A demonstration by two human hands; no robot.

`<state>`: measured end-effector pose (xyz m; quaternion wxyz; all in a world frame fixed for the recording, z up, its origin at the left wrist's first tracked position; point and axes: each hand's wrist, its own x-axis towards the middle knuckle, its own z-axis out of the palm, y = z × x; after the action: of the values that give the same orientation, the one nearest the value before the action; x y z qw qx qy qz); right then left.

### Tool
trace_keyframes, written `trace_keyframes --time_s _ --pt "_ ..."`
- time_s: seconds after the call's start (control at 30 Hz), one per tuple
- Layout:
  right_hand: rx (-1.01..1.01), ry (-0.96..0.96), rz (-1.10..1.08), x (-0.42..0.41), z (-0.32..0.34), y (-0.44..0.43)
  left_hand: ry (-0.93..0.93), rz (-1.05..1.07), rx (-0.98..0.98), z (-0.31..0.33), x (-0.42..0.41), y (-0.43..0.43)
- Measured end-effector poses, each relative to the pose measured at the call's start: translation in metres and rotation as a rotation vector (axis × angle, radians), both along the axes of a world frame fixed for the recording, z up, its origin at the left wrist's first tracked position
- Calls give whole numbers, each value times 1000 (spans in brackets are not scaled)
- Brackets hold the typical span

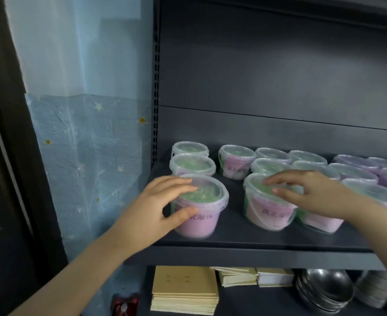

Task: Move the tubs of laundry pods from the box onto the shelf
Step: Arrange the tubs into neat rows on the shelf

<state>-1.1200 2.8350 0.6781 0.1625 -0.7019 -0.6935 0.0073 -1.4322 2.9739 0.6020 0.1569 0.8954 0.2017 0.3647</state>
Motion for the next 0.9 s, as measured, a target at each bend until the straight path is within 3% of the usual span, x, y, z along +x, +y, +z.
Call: trace_keyframes --time_s 0.33,0.5,0.6,0.7,0.8,0.9 --pt "-58 170 256 9 -4 -11 -34 4 -184 9 20 -15" --pt "-72 180 276 4 -6 -8 7 148 -39 46 52 -2" --pt "-113 242 301 6 -1 -7 123 270 -43 62 81 12" --pt "-32 332 202 18 10 3 352 348 -110 53 94 22" --pt "76 201 14 32 18 21 396 322 -238 44 95 26" --pt "-132 86 -156 44 18 44 399 355 -180 44 95 29"
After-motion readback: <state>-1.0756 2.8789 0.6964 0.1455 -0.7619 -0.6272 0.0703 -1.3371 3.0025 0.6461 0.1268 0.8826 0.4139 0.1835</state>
